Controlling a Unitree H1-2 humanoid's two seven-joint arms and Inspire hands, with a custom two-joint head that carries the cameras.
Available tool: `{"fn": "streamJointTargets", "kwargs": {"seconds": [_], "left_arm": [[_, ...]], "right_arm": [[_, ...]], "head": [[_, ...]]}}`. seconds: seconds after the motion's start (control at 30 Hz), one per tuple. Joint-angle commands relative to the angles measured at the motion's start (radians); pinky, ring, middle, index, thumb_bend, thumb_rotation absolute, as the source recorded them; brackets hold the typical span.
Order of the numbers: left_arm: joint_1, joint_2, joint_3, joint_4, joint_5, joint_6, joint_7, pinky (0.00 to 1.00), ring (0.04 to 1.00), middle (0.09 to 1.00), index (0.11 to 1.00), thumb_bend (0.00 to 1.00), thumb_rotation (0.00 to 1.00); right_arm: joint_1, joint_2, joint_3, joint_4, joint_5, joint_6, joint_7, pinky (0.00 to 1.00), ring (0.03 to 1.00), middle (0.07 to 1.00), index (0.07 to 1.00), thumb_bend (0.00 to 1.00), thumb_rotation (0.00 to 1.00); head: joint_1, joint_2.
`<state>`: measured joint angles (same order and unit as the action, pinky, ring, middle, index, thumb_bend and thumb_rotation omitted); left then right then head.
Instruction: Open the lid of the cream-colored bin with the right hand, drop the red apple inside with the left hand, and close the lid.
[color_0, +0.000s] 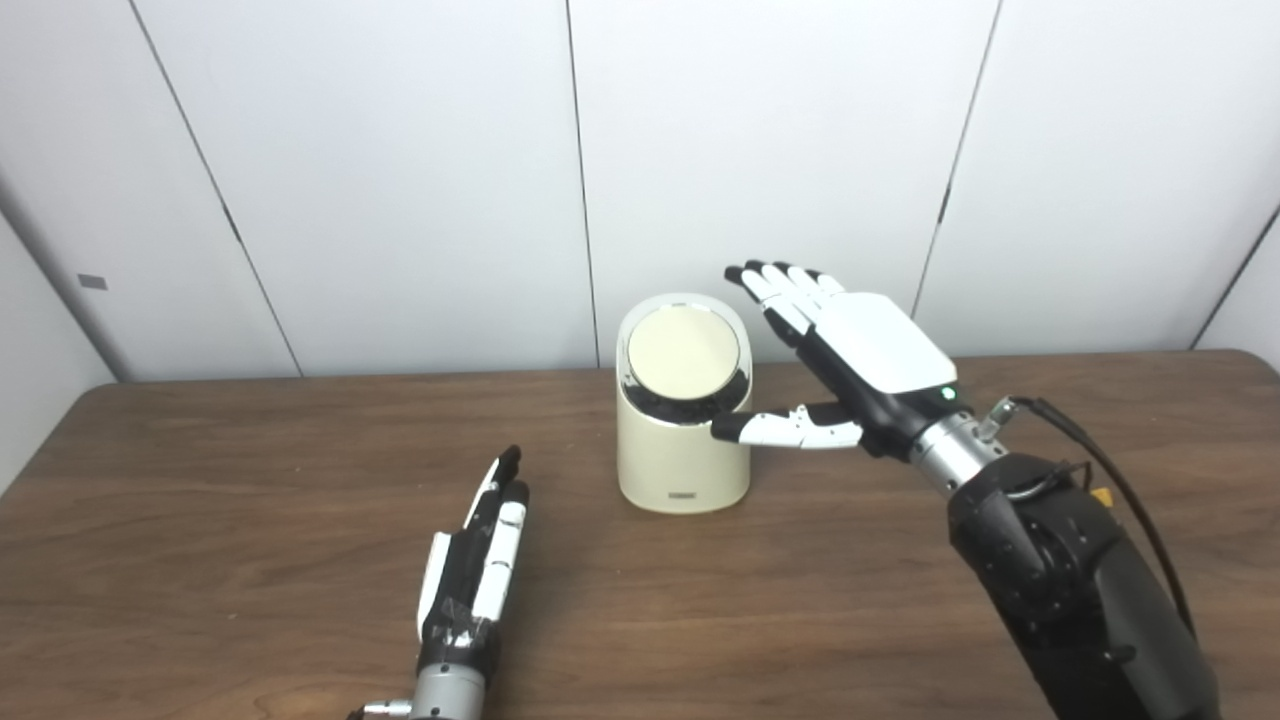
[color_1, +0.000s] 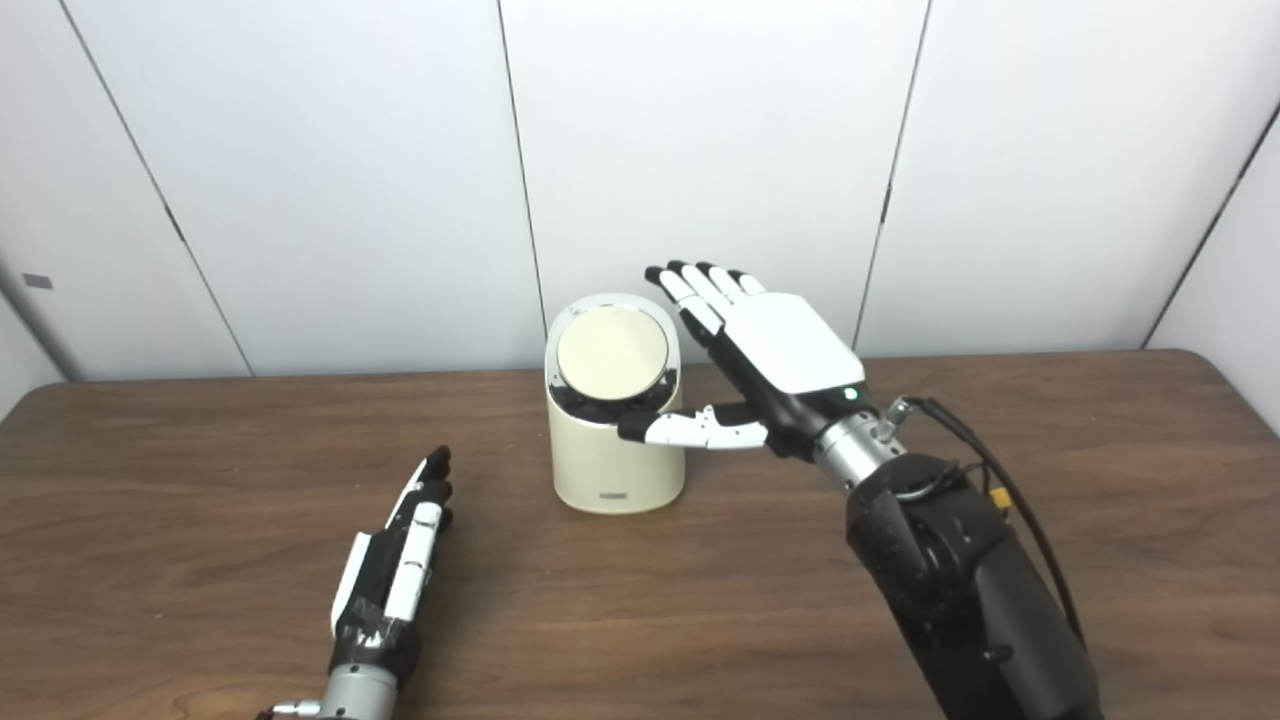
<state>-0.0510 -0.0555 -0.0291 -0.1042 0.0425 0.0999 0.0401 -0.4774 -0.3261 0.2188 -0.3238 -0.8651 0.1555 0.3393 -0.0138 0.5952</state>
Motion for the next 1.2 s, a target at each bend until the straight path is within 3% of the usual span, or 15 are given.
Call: {"fn": "streamJointTargets", "kwargs": {"seconds": [0.0,0.07,0.3,0.4,0.53,0.6,0.7,0.77,0.97,1.17], "left_arm": [[-0.017,0.0,0.005,-0.046,0.0,-0.01,0.004,1.0,0.992,0.986,0.986,0.55,0.89],[-0.014,-0.003,0.015,-0.061,-0.015,-0.007,0.003,1.0,0.985,0.984,0.983,0.53,0.89],[0.002,0.021,0.053,-0.099,-0.082,-0.009,-0.023,0.99,0.993,0.995,0.997,0.48,0.94],[0.014,0.046,0.067,-0.109,-0.096,-0.012,-0.031,1.0,0.993,0.996,0.999,0.47,0.97],[0.032,0.075,0.091,-0.128,-0.123,-0.016,-0.034,1.0,0.989,0.999,0.999,0.45,0.98],[0.045,0.084,0.111,-0.136,-0.146,-0.025,-0.036,1.0,0.985,0.996,1.0,0.46,0.96],[0.07,0.097,0.134,-0.151,-0.165,-0.047,-0.041,0.99,0.972,0.981,0.987,0.45,0.96],[0.09,0.099,0.147,-0.161,-0.175,-0.055,-0.042,0.99,0.97,0.973,0.977,0.45,0.96],[0.158,0.11,0.166,-0.155,-0.201,-0.103,-0.064,0.99,0.971,0.973,0.974,0.47,0.92],[0.211,0.11,0.169,-0.112,-0.164,-0.203,-0.057,0.98,0.955,0.958,0.961,0.46,0.93]], "right_arm": [[0.004,-0.007,-0.021,-0.034,0.001,0.009,-0.013,1.0,1.0,1.0,0.982,0.6,1.0],[0.038,-0.004,-0.044,-0.052,0.011,0.032,-0.007,1.0,1.0,0.998,0.976,0.59,1.0],[0.167,-0.009,-0.122,-0.029,0.093,0.005,-0.085,1.0,1.0,0.983,0.958,0.54,1.0],[0.217,0.011,-0.17,0.001,0.197,0.001,-0.116,0.93,1.0,0.982,0.954,0.53,1.0],[0.266,0.047,-0.219,0.013,0.32,0.04,-0.122,0.92,0.996,0.987,0.965,0.56,1.0],[0.289,0.085,-0.26,0.03,0.444,0.037,-0.126,0.91,0.968,0.978,0.958,0.56,1.0],[0.313,0.177,-0.339,0.038,0.685,0.094,-0.114,0.92,0.961,0.977,0.96,0.56,1.0],[0.33,0.218,-0.365,0.04,0.764,0.118,-0.119,0.93,0.97,0.975,0.955,0.57,1.0],[0.395,0.312,-0.407,0.055,0.914,0.111,-0.174,0.98,0.981,0.967,0.954,0.55,1.0],[0.453,0.302,-0.381,0.087,0.956,0.02,-0.183,1.0,1.0,0.989,0.992,0.58,1.0]], "head": [[0.002,0.0],[0.003,0.001],[0.0,0.004],[-0.001,0.005],[-0.002,0.005],[-0.004,0.006],[-0.007,0.009],[-0.01,0.012],[-0.011,0.02],[-0.013,0.028]]}}
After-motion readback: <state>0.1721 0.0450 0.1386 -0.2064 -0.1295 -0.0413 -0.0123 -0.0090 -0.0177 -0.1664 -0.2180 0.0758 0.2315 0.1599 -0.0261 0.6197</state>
